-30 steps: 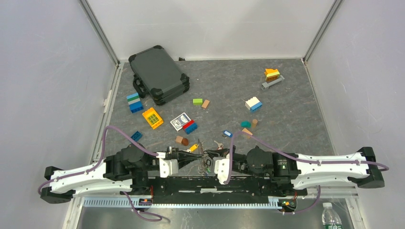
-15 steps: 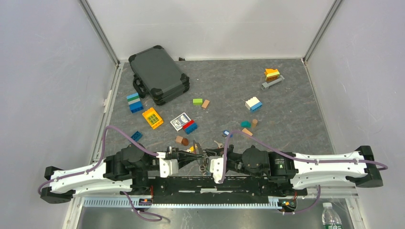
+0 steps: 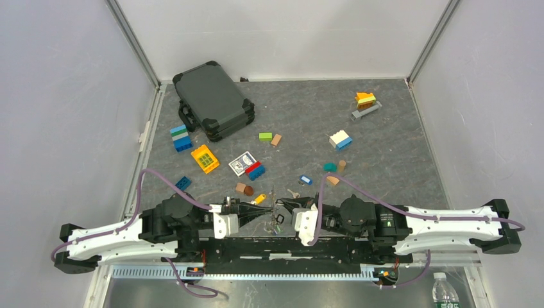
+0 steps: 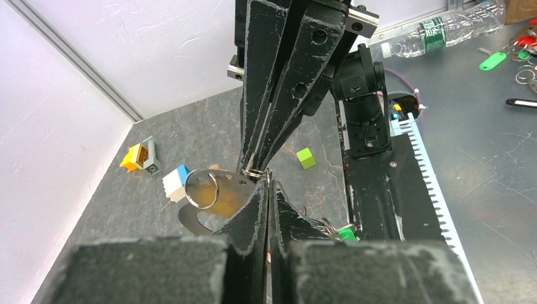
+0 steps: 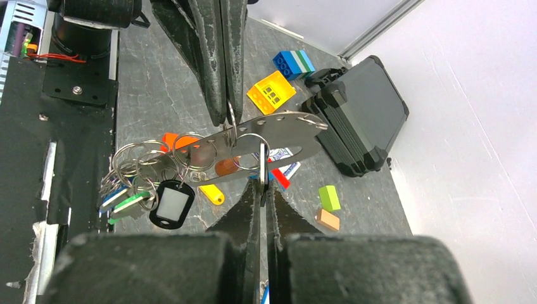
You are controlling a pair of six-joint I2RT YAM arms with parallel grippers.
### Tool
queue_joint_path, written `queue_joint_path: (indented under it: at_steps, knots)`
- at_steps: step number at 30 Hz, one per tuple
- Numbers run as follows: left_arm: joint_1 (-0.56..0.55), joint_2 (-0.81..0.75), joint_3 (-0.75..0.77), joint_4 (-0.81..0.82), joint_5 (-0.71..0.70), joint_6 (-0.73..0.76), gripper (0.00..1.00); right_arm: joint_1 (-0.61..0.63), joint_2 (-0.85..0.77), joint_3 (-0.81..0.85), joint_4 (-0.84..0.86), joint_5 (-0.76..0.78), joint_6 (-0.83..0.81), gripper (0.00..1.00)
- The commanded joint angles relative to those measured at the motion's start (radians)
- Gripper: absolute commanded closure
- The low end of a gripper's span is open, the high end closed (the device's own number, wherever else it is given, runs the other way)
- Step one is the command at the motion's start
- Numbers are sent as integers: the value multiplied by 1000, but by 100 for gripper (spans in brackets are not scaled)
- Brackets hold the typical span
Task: Remove the keys from the keyring
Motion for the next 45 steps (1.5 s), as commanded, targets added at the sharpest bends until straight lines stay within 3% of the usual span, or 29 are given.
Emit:
queue_joint_path:
  at_steps: [1,45]
  knots:
    - [-4,-5,9,71,14,-7,98,-1,-10,-1,37,-11,-6,100]
    - [-3,2,10,79,-56,-21,98,10,-37,-15,-17,-115,-49,100]
